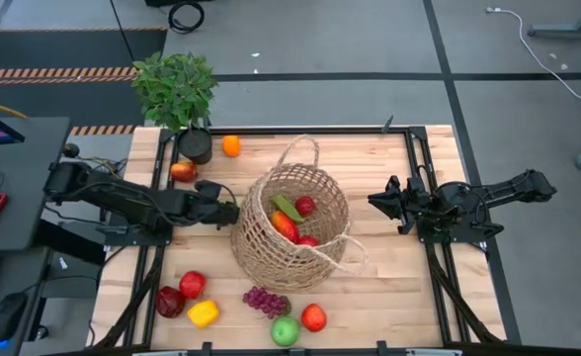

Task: Build produce basket
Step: Put the pear into the basket

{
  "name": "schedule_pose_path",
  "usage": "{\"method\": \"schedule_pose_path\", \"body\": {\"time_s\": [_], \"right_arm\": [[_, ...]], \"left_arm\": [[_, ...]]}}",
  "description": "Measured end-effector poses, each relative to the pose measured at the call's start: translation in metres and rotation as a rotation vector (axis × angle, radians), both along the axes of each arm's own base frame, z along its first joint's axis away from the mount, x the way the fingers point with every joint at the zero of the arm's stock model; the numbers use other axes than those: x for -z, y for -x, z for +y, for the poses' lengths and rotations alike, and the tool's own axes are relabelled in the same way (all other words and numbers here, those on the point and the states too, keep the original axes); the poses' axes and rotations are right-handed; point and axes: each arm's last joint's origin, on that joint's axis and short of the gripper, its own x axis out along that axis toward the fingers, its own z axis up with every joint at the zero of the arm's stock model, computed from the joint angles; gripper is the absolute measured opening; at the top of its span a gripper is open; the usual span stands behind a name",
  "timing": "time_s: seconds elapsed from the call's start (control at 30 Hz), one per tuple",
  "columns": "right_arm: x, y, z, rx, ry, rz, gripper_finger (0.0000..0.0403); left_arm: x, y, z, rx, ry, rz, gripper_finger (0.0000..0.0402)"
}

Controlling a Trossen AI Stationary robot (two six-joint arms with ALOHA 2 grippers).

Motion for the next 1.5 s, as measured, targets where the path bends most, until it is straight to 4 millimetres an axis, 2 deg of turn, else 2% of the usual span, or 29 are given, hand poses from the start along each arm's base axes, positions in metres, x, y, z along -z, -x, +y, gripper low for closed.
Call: {"method": "schedule_pose_path", "body": {"time_s": [0.57, 0.9, 1.2, 1.5], "right_arm": [[0.0, 0.0, 0.0, 0.0, 0.0, 0.0, 0.0064], [0.0, 0.0, 0.0, 0.0, 0.0, 0.0, 0.0064], [0.0, 0.0, 0.0, 0.0, 0.0, 0.0, 0.0064], [0.0, 0.0, 0.0, 0.0, 0.0, 0.0, 0.0064]], "left_arm": [[0.005, 0.0, -0.007, 0.042, 0.023, 0.049, 0.0287], [-0.007, 0.009, -0.007, 0.077, 0.067, 0.015, 0.0286], [-0.029, 0.019, -0.005, 0.045, 0.073, -0.145, 0.0286], [-0.06, 0.032, 0.0, -0.09, 0.01, -0.452, 0.0286]]}}
